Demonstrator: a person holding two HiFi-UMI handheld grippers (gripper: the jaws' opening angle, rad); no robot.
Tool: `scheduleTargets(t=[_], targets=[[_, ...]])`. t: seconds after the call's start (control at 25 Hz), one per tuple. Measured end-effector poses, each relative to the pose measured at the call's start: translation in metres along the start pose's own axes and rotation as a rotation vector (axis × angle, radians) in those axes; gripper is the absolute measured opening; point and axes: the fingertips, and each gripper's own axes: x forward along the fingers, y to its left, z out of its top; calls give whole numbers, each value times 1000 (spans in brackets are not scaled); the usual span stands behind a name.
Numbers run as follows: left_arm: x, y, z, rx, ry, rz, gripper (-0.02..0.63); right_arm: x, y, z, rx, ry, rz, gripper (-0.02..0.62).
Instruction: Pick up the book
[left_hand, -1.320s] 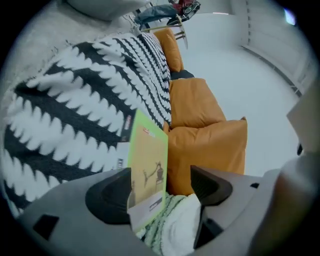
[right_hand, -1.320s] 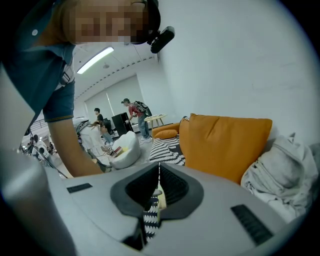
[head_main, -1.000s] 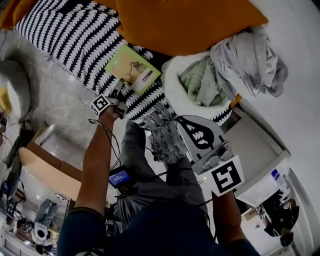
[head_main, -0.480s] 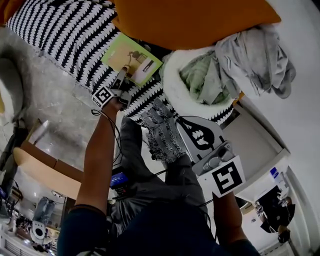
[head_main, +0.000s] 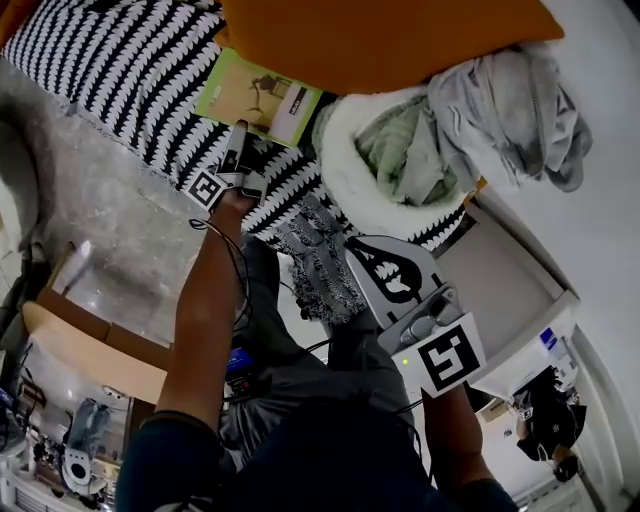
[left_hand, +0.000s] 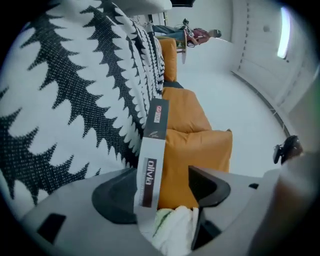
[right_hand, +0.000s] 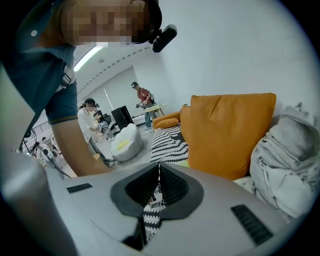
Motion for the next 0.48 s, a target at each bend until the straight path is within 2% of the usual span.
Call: scheduleTargets(t=[0.08,0.12,0.16,0.2,0.24,0.28,0.4,0.48], targets=[[-2,-20,0,62,31,-88,220,0,0,-1,7,0,-3,15],[3,-33,3,107,48,-134,207,1,1,-1,11,-1,-2,14],[13,-45,7,153,59,-170,217,1,2,-1,13,-2,-1,15],[28,-55,11,191,65,-186,276,1,3,-1,15,-3,0,14],[47,-60,14,220,70,-174,362,2,3,-2,16,-5,1,15],[65,-60,17,247,78,-130,399,2,3,-2,16,-7,1,15],[93,-43,25,328,96,111,396,2,1,-1,15,-15,1,15],[91,-38,25,315,81,184,391,1,0,2,15,-19,0,15]])
